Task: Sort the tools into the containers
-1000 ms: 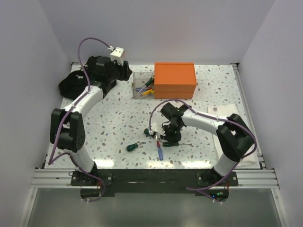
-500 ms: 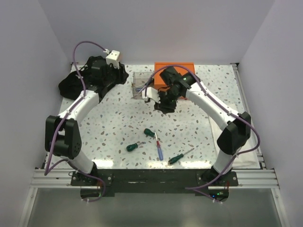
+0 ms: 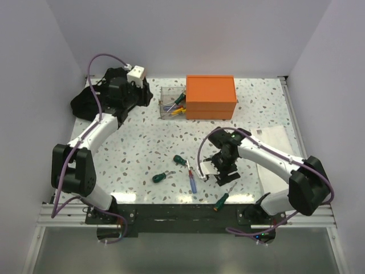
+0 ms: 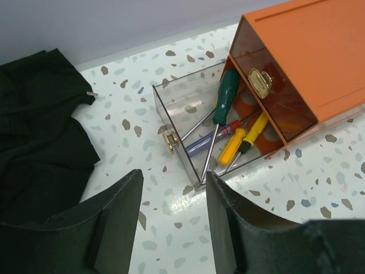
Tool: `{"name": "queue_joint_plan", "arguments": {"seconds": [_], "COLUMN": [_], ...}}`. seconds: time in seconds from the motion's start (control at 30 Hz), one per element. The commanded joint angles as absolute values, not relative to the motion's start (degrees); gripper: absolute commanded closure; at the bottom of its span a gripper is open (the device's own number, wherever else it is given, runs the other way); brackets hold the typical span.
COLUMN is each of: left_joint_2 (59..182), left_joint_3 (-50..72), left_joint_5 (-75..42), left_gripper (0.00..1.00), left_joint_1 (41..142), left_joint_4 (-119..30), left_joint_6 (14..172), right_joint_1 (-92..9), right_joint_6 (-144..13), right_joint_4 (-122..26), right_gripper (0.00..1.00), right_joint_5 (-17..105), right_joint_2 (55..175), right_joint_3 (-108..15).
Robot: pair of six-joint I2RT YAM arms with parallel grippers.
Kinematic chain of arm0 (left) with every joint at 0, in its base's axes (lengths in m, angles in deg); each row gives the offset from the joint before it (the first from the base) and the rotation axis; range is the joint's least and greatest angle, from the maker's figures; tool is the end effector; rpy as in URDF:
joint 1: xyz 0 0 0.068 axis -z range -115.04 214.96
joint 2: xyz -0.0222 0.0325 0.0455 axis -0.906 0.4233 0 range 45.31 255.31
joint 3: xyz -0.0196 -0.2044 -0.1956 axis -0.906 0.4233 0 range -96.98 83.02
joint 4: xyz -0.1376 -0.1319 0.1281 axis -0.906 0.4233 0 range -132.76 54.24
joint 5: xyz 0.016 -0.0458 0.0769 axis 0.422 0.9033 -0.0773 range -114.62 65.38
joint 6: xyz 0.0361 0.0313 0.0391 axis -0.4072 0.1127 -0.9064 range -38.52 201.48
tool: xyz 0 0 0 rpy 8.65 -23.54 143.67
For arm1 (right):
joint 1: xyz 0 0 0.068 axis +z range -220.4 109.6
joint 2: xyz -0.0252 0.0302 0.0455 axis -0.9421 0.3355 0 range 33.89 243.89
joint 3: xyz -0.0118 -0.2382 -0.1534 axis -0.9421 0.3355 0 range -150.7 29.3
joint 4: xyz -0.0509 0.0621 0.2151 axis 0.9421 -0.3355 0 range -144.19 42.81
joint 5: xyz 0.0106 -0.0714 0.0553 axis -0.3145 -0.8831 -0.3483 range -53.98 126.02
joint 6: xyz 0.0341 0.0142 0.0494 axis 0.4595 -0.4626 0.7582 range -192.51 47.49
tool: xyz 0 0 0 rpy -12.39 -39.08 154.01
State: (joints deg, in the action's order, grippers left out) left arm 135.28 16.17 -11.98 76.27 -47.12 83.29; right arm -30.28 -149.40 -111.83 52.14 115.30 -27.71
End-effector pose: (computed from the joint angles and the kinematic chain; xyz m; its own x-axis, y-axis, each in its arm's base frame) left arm 0.3416 -0.0787 0.3227 -0.3276 0.0342 -0.9442 0.3844 0.9177 -0.1001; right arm 0.1428 0.1371 0.2344 0.4329 -0.8587 -0.2742 -0.8859 -0.4616 0.0468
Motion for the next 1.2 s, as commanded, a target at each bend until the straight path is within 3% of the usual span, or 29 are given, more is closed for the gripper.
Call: {"name": "queue_joint_plan", "arguments": {"seconds": [0.0,0.4,0.6,0.7,0.9,0.93,1.03,1.17], "left_joint_2": [133.72,137.85,139.44,139.97,140.76,141.19,141.90,142.34], "left_joint_3": [17.37,15.17,14.47,14.73,15.08,14.99,13.86,10.60], "left_joint_5": [-11.26,-8.10,-6.43,-6.16,-5.81,-5.81,-5.46,-4.93], "left_gripper": [0.47,0.47,0.48,0.48,0.48,0.48,0.48,0.48], "left_joint_1": [75.86,74.72,73.92,73.40,72.78,72.69,72.60,72.34], "left_joint_4": [-48.47,-47.94,-48.73,-49.61,-50.67,-50.67,-50.06,-46.37], "left_joint_6": [82.71,83.06,83.68,83.86,84.47,84.56,84.91,84.47], "right_joint_1": [-27.70,-18.91,-17.05,-16.61,-16.61,-16.78,-18.45,-27.30], "right_joint_6": [-154.87,-154.52,-148.73,-149.06,-150.82,-150.65,-150.91,-150.57], "right_joint_4": [-110.39,-97.65,-93.16,-93.07,-93.50,-93.85,-95.96,-104.21], "right_gripper": [0.25,0.30,0.33,0.39,0.62,0.74,0.94,1.00], "right_joint_5": [54.03,55.27,54.74,55.70,56.67,56.24,53.09,52.27], "right_joint_2": [112.56,103.07,108.32,112.28,117.38,117.91,119.76,122.47], "right_joint_3": [-22.83,-9.55,-10.16,-11.65,-13.76,-14.20,-18.66,-31.40]}}
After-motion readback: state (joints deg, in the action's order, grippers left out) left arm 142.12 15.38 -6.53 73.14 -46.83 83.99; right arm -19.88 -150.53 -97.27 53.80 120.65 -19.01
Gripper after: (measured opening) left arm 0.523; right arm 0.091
